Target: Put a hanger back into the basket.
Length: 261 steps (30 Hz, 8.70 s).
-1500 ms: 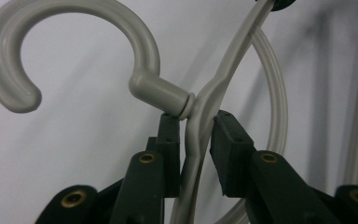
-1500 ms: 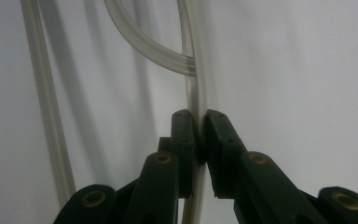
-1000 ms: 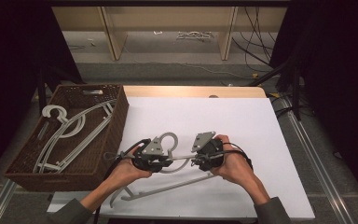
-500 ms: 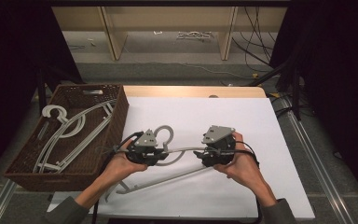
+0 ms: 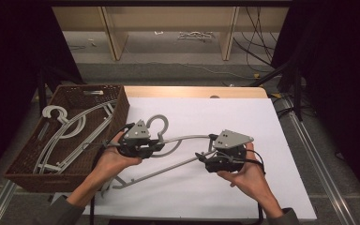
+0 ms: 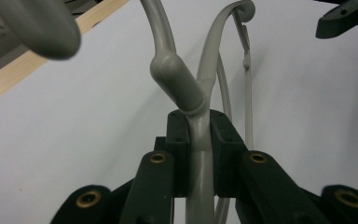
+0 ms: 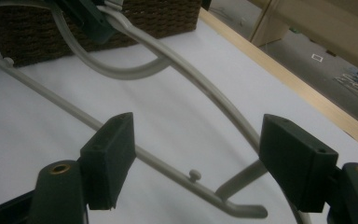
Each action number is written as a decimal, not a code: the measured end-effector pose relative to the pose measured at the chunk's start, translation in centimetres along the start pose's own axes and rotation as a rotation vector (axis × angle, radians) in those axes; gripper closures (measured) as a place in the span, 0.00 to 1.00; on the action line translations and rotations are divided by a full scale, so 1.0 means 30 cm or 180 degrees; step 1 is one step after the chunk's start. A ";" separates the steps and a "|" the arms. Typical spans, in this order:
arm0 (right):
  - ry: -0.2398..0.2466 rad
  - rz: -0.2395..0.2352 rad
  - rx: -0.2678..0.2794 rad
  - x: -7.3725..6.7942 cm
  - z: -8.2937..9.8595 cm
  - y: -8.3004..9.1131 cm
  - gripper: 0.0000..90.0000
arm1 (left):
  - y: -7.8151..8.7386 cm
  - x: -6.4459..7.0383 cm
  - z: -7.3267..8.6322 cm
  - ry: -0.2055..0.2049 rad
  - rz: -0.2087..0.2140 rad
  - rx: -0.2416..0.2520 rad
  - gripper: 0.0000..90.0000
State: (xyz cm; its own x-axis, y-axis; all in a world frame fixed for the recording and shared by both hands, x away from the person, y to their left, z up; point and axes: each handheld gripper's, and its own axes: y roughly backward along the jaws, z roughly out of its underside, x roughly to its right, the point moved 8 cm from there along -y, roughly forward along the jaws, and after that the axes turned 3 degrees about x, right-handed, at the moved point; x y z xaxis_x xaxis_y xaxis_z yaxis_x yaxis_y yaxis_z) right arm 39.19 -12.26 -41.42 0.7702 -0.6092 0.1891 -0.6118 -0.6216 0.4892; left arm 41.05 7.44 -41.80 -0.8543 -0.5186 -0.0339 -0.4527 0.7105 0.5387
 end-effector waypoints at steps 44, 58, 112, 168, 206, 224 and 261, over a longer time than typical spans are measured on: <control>-0.0395 0.0037 0.0162 -0.041 0.171 0.032 0.29 | 0.381 -0.289 -0.118 0.0113 -0.0805 0.0230 0.89; -0.0433 0.0038 0.0128 -0.039 0.189 0.031 0.29 | 0.493 -0.486 -0.024 0.0382 -0.1282 0.0322 0.89; -0.0471 -0.0002 0.0018 -0.042 0.208 0.016 0.29 | 0.571 -0.766 0.409 0.0940 -0.1827 -0.0051 0.89; -0.0469 0.0046 0.0007 -0.023 0.216 0.018 0.29 | 0.593 -0.868 0.521 0.1484 -0.2163 -0.0285 0.46; -0.0487 0.0046 0.0041 -0.029 0.210 0.020 0.28 | 0.547 -0.388 0.151 0.1029 -0.1585 0.0758 0.31; -0.0516 0.0051 0.0054 -0.030 0.210 0.019 0.28 | 0.406 -0.247 0.115 0.0756 -0.1193 0.0906 0.26; -0.0520 0.0017 0.0124 -0.042 0.212 -0.005 0.24 | 0.163 -0.001 0.171 0.0366 -0.0681 0.0897 0.19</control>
State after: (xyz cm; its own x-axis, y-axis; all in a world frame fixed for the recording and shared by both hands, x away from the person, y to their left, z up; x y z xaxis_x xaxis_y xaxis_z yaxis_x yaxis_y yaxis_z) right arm 37.18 -14.54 -47.16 0.7292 -0.6826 0.0492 -0.6248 -0.6347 0.4547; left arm 37.56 13.36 -43.49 -0.7058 -0.7082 -0.0174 -0.6841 0.6750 0.2762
